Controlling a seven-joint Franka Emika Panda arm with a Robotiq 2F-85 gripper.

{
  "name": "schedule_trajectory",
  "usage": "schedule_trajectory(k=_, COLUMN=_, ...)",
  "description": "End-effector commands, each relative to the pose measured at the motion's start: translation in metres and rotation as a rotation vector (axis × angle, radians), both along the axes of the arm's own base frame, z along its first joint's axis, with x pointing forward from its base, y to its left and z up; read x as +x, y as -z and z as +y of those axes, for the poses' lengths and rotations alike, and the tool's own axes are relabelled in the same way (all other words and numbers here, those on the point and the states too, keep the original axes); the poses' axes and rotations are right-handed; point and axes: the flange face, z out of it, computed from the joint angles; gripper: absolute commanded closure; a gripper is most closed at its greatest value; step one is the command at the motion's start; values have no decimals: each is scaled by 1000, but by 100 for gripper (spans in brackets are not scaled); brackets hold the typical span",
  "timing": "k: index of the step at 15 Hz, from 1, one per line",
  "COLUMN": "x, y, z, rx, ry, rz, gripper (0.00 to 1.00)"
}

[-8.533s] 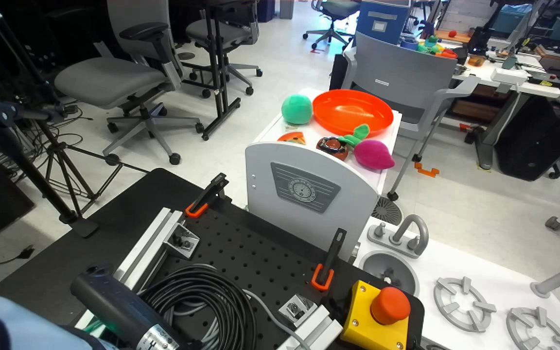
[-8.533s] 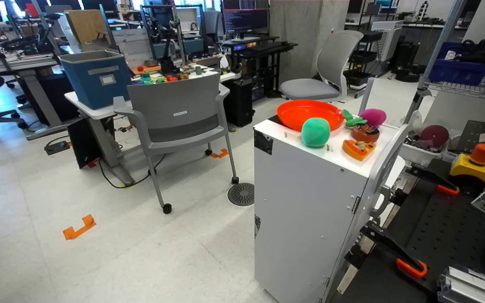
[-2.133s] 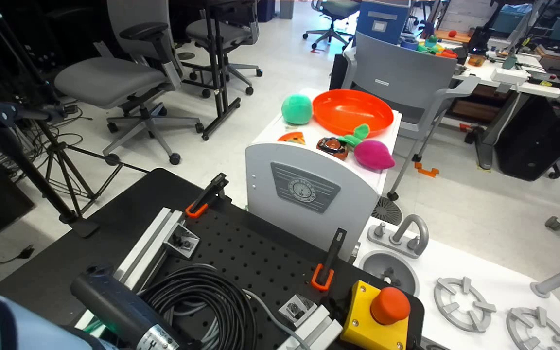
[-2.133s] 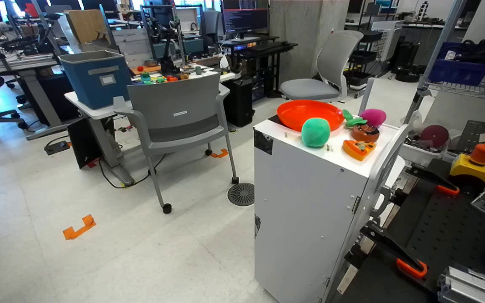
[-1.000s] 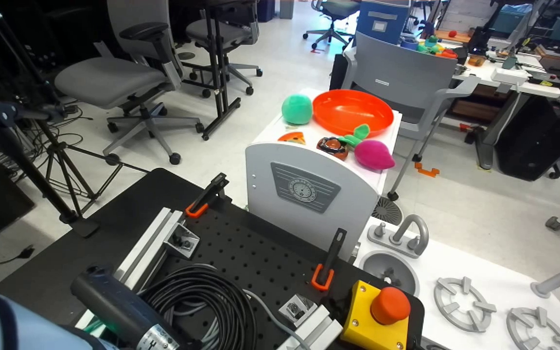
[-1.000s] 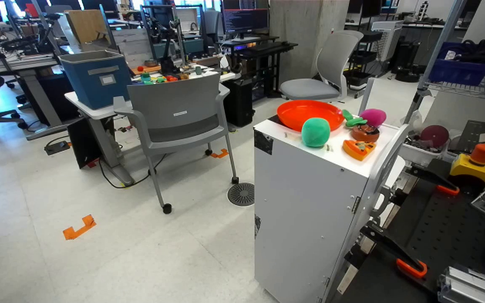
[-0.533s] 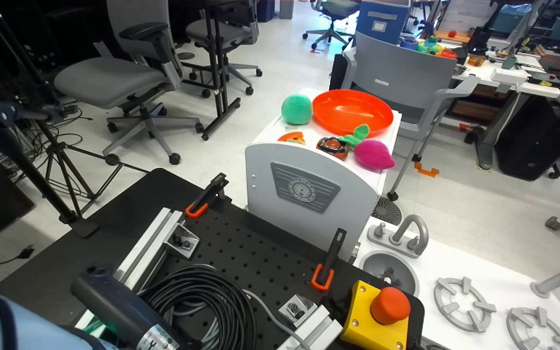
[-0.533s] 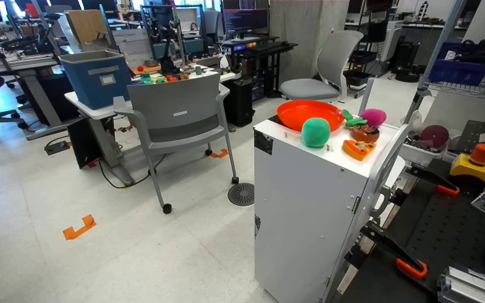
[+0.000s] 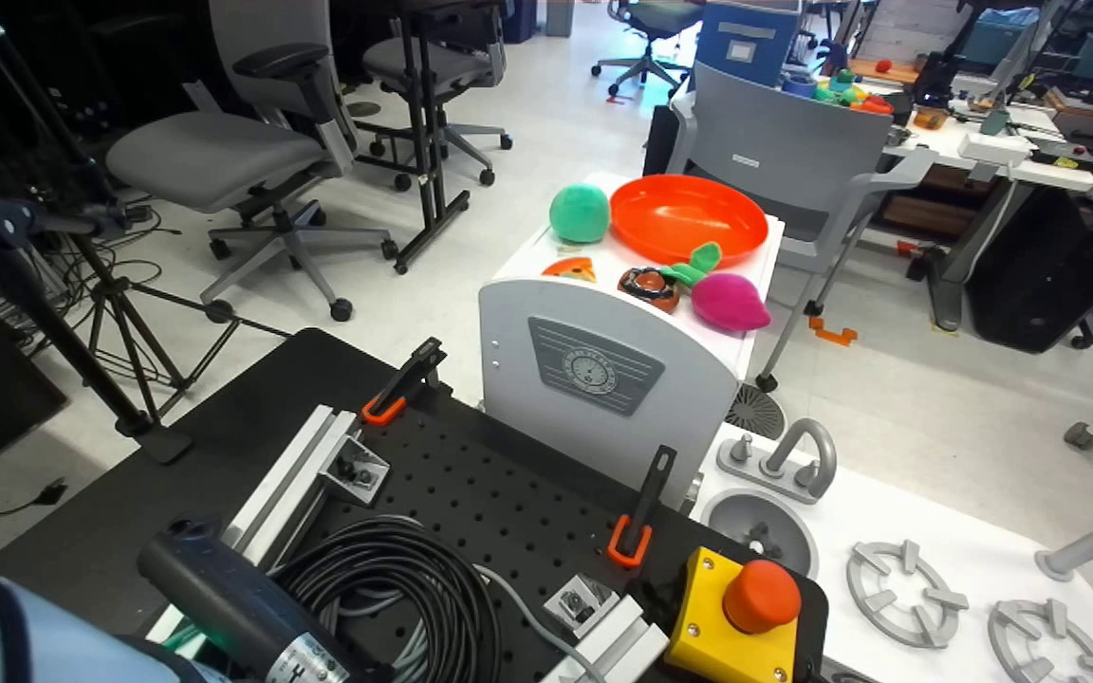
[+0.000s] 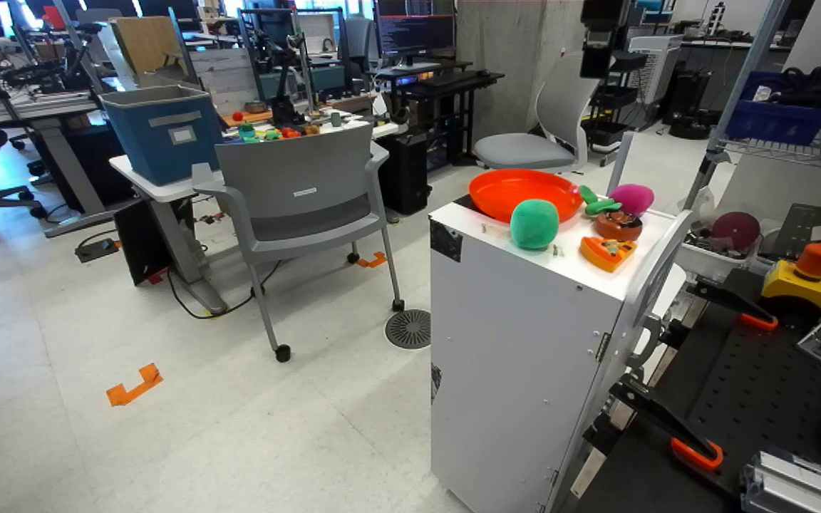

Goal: Put the green object on the orange plate

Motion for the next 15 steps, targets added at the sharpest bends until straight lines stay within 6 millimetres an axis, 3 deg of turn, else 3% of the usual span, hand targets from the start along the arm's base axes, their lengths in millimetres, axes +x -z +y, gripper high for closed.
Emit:
schedule_trajectory(k=1, x=10, y=-4, z=-8, rx=58, ry=41, rz=-90, gripper=0)
schedule_trajectory(k=15, x=23, y=16, z=-32, rx=68, ry=12, rz=-35, gripper=0)
